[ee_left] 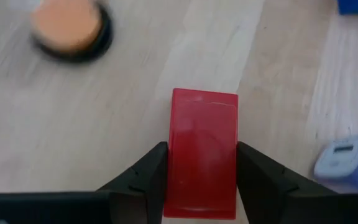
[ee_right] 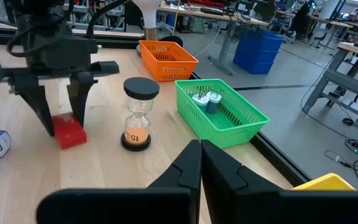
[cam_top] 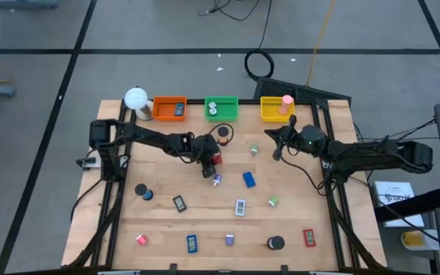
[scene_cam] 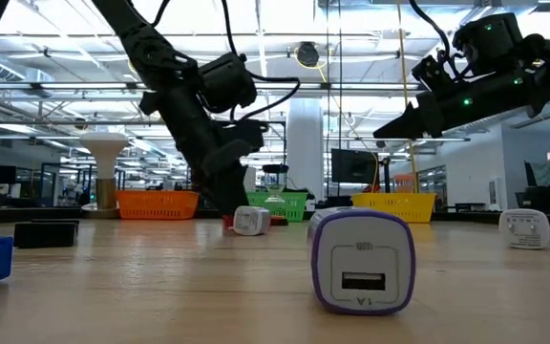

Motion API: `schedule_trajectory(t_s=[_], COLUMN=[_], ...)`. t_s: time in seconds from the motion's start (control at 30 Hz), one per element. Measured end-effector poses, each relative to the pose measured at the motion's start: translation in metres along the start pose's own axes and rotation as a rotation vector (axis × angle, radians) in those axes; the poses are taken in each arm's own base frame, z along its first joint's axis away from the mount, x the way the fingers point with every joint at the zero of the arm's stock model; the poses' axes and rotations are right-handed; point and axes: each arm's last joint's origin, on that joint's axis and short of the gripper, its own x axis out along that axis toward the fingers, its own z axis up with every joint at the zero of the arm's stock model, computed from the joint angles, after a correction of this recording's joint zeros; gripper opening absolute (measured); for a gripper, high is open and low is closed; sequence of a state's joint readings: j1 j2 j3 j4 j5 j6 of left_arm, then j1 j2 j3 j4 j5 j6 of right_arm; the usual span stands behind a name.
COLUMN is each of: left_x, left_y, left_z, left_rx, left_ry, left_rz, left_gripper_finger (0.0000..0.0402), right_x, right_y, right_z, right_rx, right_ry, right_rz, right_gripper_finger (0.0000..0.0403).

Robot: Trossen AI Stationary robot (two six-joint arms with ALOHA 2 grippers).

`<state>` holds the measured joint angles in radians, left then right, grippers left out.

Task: Pick & Place Office items
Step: Put the red digital clock into the orange basket

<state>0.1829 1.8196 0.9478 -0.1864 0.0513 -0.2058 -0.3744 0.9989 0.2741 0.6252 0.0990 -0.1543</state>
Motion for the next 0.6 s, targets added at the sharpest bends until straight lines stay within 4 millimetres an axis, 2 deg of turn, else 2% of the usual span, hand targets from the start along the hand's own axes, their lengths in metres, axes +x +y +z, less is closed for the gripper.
schedule_trajectory(t_s=[0.13, 0.3, 0.53, 0.6], left_x=[-0.020, -0.044, -0.054, -0.056], left_y=[0.003, 0.010, 0.022, 0.027], left_z=[-0.005, -0.025, -0.061, -0.069], left_rx=[-0.160, -0.416, -0.720, -0.773], left_ry=[0.062, 0.131, 0.090, 0.077], left_rz=[0.037, 0.204, 0.353, 0.381], left_gripper_finger=[0.0156, 0.0156, 0.0157, 0.0167], right_x=[0.000, 0.000, 0.000, 0.000], right_y=[0.000, 0.000, 0.000, 0.000], right_z=[0.000, 0.000, 0.000, 0.000], right_rx=[0.000, 0.000, 0.002, 0.002], right_ry=[0.000, 0.000, 0.000, 0.000], right_rz=[0.000, 0.000, 0.000, 0.000], right_gripper_finger=[0.0004, 0.0004, 0.0004, 0.0004])
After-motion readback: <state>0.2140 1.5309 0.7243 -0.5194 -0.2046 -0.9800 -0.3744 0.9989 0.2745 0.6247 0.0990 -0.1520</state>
